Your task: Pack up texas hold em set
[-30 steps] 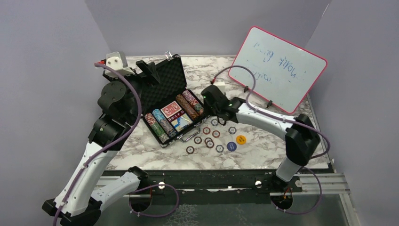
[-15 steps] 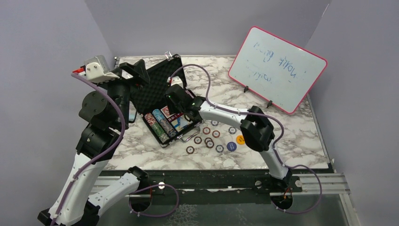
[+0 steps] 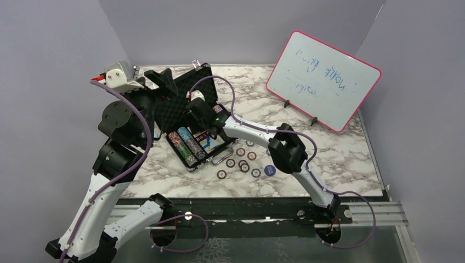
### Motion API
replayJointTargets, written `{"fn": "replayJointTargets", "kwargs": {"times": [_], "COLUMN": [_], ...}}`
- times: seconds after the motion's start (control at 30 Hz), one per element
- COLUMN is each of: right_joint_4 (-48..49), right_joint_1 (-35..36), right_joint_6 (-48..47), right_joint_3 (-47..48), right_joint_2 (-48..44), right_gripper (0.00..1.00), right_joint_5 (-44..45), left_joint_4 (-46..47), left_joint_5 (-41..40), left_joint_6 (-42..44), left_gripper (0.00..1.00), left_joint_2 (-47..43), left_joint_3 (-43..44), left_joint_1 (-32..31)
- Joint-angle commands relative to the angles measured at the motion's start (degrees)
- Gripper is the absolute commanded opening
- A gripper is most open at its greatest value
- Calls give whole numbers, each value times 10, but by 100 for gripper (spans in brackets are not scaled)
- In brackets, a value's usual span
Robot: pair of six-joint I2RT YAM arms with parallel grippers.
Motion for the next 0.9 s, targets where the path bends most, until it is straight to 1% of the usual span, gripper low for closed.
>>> {"fn": "replayJointTargets", "kwargs": {"times": [0.0, 0.07, 0.13, 0.27, 0.37, 0.43, 0.53, 0.63, 0.77, 0.87], "right_joint_4": [-25, -32, -41, -53, -57, -61, -60, -79, -150, -228], "right_joint_1": [-1, -1, -1, -1, -2, -5, -13, -25, -40, -51], "right_joint_6": [-18, -26, -27, -21, -8, 7, 32, 63, 118, 172], "right_joint_3": [29, 36, 47, 58, 32, -8, -103, -204, -316, -377], "right_joint_2": [10, 10, 11, -6, -49, -88, -164, -241, -333, -377], "right_gripper": [67, 72, 75, 75, 75, 75, 74, 74, 75, 75], "right_joint_5": [-8, -2, 2, -3, -2, 2, 5, 20, 53, 45], "left_joint_4": [3, 3, 3, 3, 3, 2, 2, 2, 5, 10], "left_joint_5": [-12, -12, -12, -11, -11, -9, -6, -1, 6, 12], "left_joint_6": [1, 2, 2, 4, 9, 13, 15, 11, 4, 1], "left_gripper": [83, 83, 83, 83, 83, 84, 84, 84, 84, 85], "left_joint_2": [2, 4, 5, 9, 10, 11, 10, 10, 18, 26], "left_joint_3": [9, 9, 9, 15, 17, 16, 15, 6, -3, -9], "left_joint_1": [1, 1, 1, 1, 1, 1, 1, 1, 1, 1]}}
